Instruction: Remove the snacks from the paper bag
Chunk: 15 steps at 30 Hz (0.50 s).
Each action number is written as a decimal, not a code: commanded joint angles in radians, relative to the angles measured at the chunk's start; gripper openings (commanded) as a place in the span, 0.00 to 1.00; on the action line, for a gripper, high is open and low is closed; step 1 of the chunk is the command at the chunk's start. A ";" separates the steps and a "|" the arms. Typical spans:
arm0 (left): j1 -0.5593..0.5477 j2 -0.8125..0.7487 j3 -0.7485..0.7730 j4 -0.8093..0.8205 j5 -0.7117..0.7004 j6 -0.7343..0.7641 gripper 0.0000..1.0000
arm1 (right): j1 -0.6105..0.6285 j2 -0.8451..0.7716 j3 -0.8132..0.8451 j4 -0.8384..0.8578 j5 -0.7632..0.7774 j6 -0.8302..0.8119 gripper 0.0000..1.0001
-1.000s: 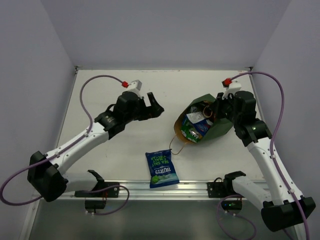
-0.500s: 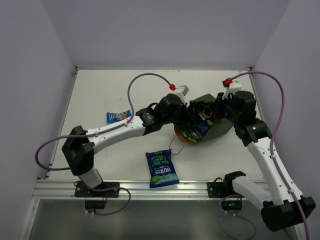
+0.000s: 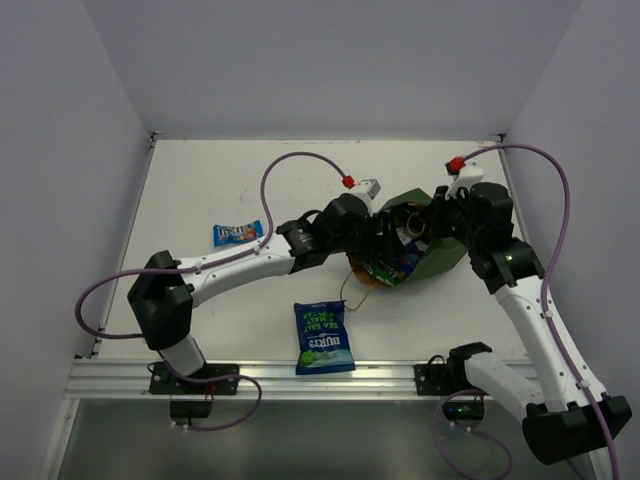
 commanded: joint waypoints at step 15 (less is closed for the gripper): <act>-0.005 0.067 0.101 0.029 0.011 -0.026 0.73 | -0.001 -0.017 0.013 0.051 -0.043 0.032 0.00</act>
